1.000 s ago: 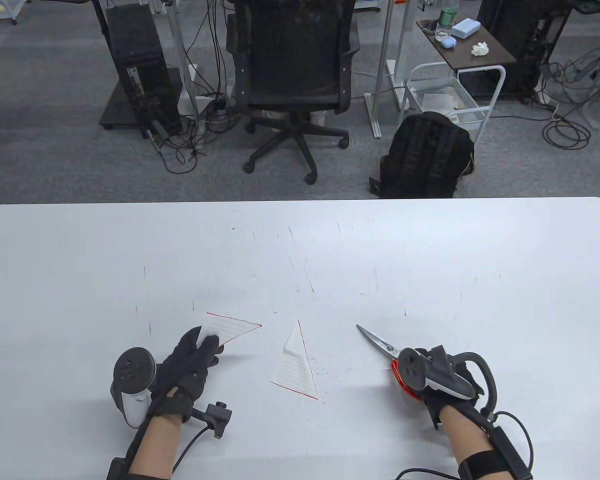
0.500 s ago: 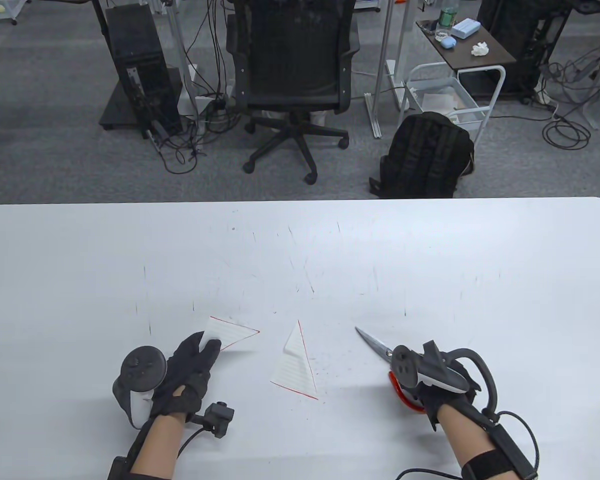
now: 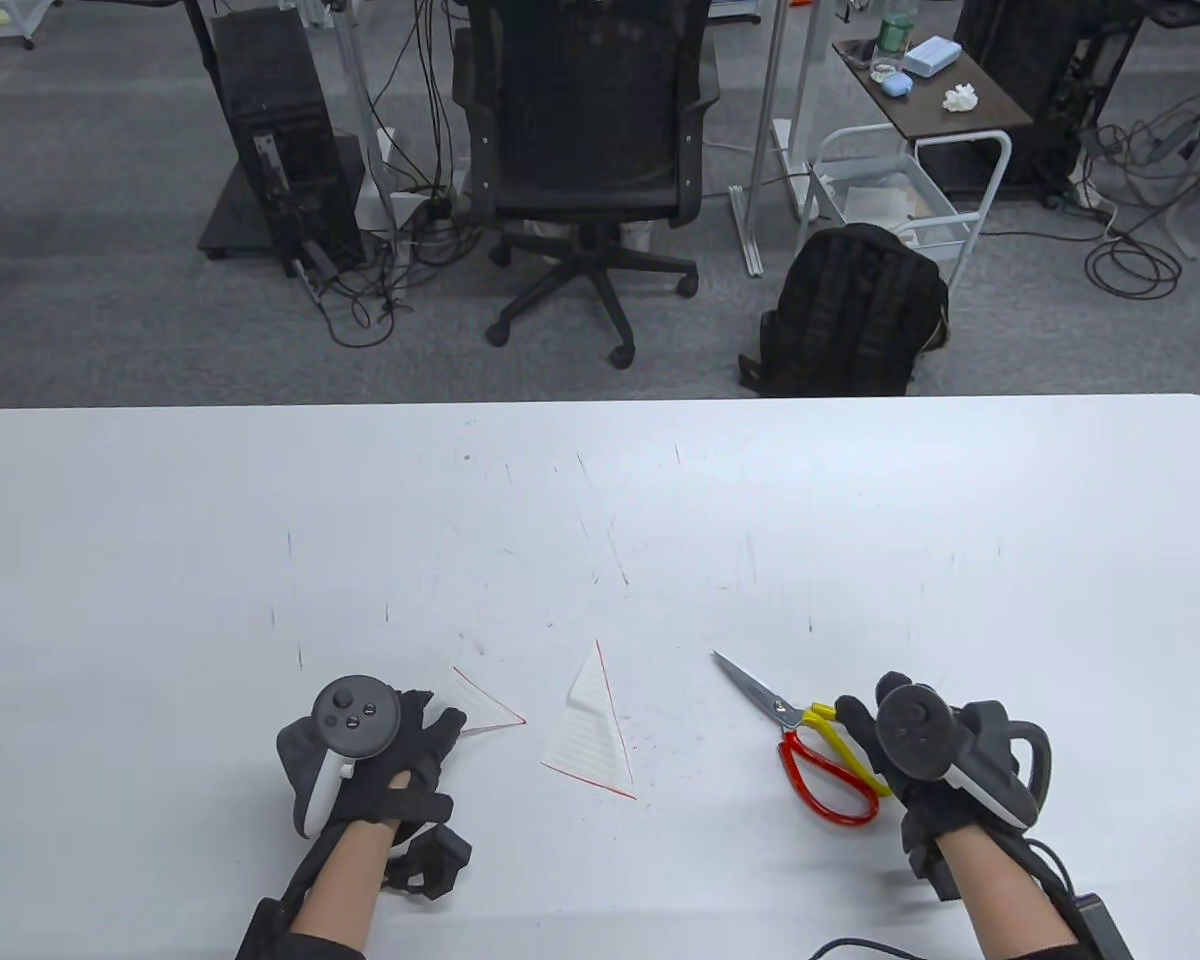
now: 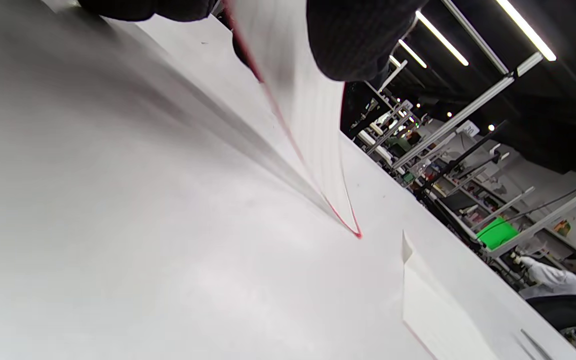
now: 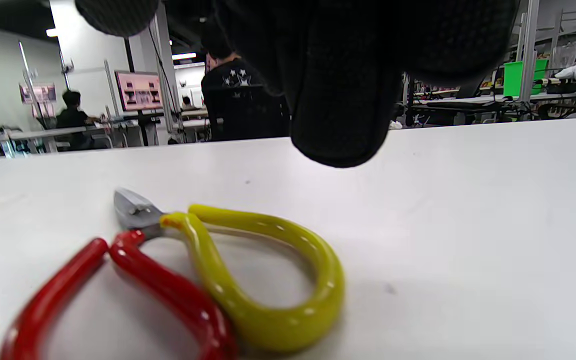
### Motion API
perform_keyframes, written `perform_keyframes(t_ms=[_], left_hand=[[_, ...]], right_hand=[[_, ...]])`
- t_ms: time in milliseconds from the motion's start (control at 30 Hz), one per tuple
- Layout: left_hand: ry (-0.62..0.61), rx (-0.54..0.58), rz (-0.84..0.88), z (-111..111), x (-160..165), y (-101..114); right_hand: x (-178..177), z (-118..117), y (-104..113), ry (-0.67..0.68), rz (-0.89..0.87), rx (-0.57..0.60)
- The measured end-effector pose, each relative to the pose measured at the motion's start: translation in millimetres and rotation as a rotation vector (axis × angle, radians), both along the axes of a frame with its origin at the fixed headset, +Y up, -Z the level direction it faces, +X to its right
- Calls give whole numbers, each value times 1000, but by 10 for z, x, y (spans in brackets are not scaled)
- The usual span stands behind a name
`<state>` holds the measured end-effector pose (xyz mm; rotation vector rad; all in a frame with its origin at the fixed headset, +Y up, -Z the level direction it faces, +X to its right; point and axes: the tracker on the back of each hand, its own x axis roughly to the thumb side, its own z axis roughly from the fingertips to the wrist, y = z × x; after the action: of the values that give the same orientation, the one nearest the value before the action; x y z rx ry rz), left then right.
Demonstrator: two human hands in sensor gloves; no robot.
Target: Cut the paper along the line with scissors
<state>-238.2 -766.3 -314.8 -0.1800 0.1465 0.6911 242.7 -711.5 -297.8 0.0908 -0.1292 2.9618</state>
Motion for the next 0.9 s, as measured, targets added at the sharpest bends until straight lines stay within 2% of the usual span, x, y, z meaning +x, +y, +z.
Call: perform_keyframes(t_ms=[167, 333, 400, 500, 533, 633, 667, 767, 900], left_hand=[[3, 68, -83, 19, -36, 75], [-10, 275, -268, 104, -144, 297], [-66, 384, -361, 165, -194, 405], [-142, 455, -453, 251, -231, 516], [-171, 456, -499, 263, -242, 550], [-246, 337, -641, 253, -311, 572], [-245, 315, -631, 252, -345, 548], [-265, 314, -546, 254, -397, 499], [-233, 341, -591, 266, -374, 476]], right_hand=[[74, 37, 31, 5, -22, 87], [59, 36, 28, 23, 15, 157], [40, 45, 31, 40, 54, 170], [46, 49, 34, 60, 73, 165], [54, 44, 31, 62, 74, 152], [104, 28, 44, 61, 56, 118], [134, 29, 53, 51, 46, 121], [185, 26, 60, 39, 43, 112], [248, 11, 6, -20, 163, 83]])
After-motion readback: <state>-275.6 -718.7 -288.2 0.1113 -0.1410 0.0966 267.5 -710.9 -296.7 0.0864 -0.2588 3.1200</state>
